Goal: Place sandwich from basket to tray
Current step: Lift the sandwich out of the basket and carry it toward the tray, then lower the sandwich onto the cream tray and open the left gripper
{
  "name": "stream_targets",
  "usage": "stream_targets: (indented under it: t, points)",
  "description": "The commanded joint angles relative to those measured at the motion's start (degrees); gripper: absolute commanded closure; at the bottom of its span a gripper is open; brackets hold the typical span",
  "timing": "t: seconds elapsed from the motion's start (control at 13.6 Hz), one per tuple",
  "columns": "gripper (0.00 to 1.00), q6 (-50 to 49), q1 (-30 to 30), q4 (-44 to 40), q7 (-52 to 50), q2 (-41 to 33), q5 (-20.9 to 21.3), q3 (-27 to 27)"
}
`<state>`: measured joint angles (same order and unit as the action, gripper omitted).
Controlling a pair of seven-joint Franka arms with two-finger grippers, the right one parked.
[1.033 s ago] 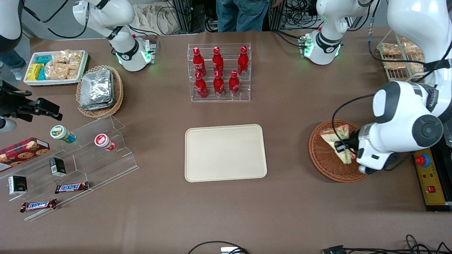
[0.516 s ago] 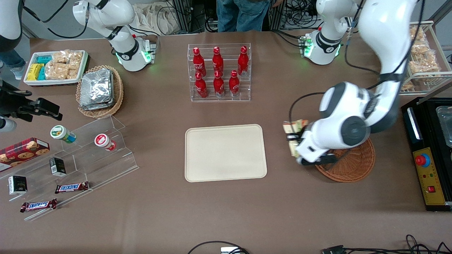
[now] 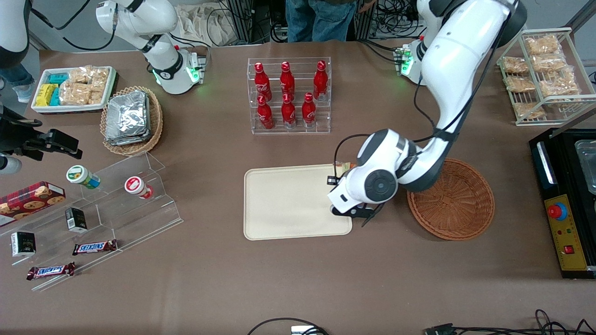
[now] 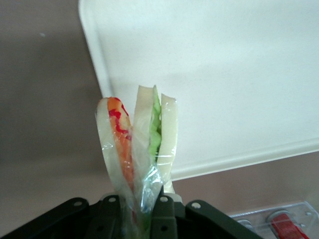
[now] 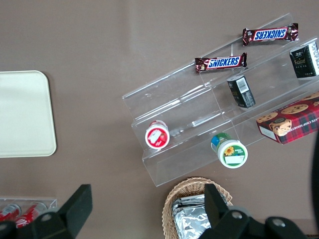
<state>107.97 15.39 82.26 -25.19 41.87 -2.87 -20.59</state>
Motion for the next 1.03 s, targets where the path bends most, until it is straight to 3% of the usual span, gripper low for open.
stream_targets:
  t: [0.0,0.44,0.59,0.66,0.74,0.96]
  points:
    - [1.00,0.74,2.35,-2.72,0.50,3.56,2.78,0.38]
    - [0.99,6.27,4.65,-2.63,0.67,8.48,3.40,0.64]
    - [0.90,6.72,4.56,-2.72,0.67,9.10,4.28,0.64]
    - [0.67,6.72,4.47,-2.63,0.58,9.10,4.45,0.73]
    - [0.01,6.72,4.30,-2.63,0.84,8.93,4.72,0.81]
    - [0.00,6.55,2.98,-2.72,0.67,7.70,5.51,0.82]
